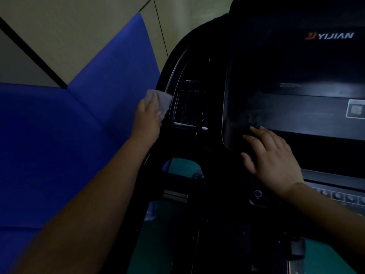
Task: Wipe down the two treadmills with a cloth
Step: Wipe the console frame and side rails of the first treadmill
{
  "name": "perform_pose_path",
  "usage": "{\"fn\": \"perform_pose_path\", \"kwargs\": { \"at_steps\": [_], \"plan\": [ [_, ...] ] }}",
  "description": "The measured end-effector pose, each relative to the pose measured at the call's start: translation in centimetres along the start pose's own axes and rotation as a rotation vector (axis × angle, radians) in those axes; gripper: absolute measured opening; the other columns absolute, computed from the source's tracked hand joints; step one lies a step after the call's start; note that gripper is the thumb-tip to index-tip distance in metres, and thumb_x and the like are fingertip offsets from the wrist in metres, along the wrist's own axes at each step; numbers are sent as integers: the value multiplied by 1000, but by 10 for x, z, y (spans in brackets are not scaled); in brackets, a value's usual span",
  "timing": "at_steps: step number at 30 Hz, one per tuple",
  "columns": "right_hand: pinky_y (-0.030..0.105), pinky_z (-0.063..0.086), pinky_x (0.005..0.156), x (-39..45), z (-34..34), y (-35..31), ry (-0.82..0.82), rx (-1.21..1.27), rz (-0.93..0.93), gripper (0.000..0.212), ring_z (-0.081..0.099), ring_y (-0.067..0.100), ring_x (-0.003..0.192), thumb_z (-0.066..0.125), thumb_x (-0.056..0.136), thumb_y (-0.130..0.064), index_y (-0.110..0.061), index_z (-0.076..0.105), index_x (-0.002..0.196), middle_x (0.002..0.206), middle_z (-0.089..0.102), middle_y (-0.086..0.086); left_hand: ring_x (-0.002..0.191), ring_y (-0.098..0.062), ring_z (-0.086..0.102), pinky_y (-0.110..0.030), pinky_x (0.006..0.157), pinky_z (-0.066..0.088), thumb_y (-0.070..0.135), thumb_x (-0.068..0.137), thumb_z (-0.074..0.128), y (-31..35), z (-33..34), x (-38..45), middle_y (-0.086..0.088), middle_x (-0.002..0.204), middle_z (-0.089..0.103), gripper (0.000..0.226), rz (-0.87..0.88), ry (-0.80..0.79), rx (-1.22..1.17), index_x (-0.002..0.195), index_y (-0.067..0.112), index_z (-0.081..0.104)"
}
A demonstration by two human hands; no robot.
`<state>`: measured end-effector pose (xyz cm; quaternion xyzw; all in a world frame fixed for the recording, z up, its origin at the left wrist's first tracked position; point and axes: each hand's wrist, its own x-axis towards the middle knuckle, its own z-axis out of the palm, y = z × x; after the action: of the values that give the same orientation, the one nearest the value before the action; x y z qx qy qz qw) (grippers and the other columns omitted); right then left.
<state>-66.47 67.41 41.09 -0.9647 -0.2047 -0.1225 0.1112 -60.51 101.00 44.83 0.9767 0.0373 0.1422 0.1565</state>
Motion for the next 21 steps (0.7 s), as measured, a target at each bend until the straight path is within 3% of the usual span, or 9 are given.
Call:
{"fn": "perform_pose_path", "kwargs": {
  "at_steps": [2, 4, 5, 7, 10, 11, 13, 16, 21],
  "plan": [
    [47, 35, 109, 0, 0, 0, -1, -1, 1, 52, 38, 29, 137, 39, 92, -45, -12, 52, 130, 142, 47, 12, 106, 0, 58, -30, 95, 46, 48, 99, 42, -1, 3, -28, 3, 113, 62, 35, 105, 24, -30, 119, 25, 58],
    [47, 35, 109, -1, 1, 0, -4, -9, 6, 52, 38, 29, 137, 39, 92, -46, -12, 53, 130, 142, 47, 12, 117, 19, 32, -20, 108, 25, 42, 101, 33, -1, 4, -51, 27, 126, 42, 27, 169, -68, -1, 124, 44, 46],
    [47, 35, 109, -1, 1, 0, -5, -9, 6, 52, 38, 29, 136, 39, 92, -46, -13, 53, 130, 141, 47, 12, 121, 17, 25, -22, 112, 20, 47, 99, 31, -2, 6, -54, 29, 132, 33, 33, 136, -79, -26, 130, 46, 41],
    [46, 35, 109, 0, 1, 0, 1, -3, 5, 52, 39, 29, 136, 40, 91, -45, -13, 54, 129, 141, 48, 12, 120, 12, 41, -35, 110, 37, 57, 92, 41, 8, 2, -49, 26, 134, 43, 39, 100, -3, -123, 129, 47, 44],
    [46, 36, 109, 0, 0, 0, 8, -2, 3, 51, 40, 29, 135, 41, 91, -45, -12, 55, 128, 140, 49, 11, 115, -4, 54, -36, 95, 48, 43, 91, 56, 40, -6, -25, 11, 128, 52, 35, 36, 128, -238, 124, 44, 42],
    [46, 36, 109, -1, 0, 0, 13, -2, 3, 51, 41, 29, 134, 41, 91, -45, -12, 56, 128, 139, 49, 11, 123, -11, 48, -37, 99, 45, 37, 93, 55, 45, -6, -15, 5, 137, 46, 40, 4, 86, -300, 130, 41, 42],
    [45, 37, 108, -1, -1, 0, 23, -3, 0, 50, 42, 29, 134, 41, 91, -44, -12, 57, 127, 139, 50, 11, 135, -26, 35, -41, 107, 35, 26, 96, 52, 40, 8, 1, -7, 147, 37, 43, 116, 23, 30, 138, 26, 45],
    [44, 37, 108, -1, -1, -1, 28, -5, 2, 50, 42, 28, 133, 41, 91, -44, -13, 58, 126, 138, 51, 10, 136, -28, 34, -39, 109, 31, 19, 98, 44, 40, 18, 11, -9, 147, 41, 37, 173, -189, 226, 134, 20, 53],
    [43, 36, 108, -1, 0, -1, 36, -2, 7, 49, 43, 28, 133, 43, 90, -44, -13, 58, 125, 138, 51, 9, 104, -19, 52, -30, 83, 46, 24, 102, 42, 51, -8, 13, -6, 131, 47, 31, 133, -652, 138, 130, 24, 54]
  ]
}}
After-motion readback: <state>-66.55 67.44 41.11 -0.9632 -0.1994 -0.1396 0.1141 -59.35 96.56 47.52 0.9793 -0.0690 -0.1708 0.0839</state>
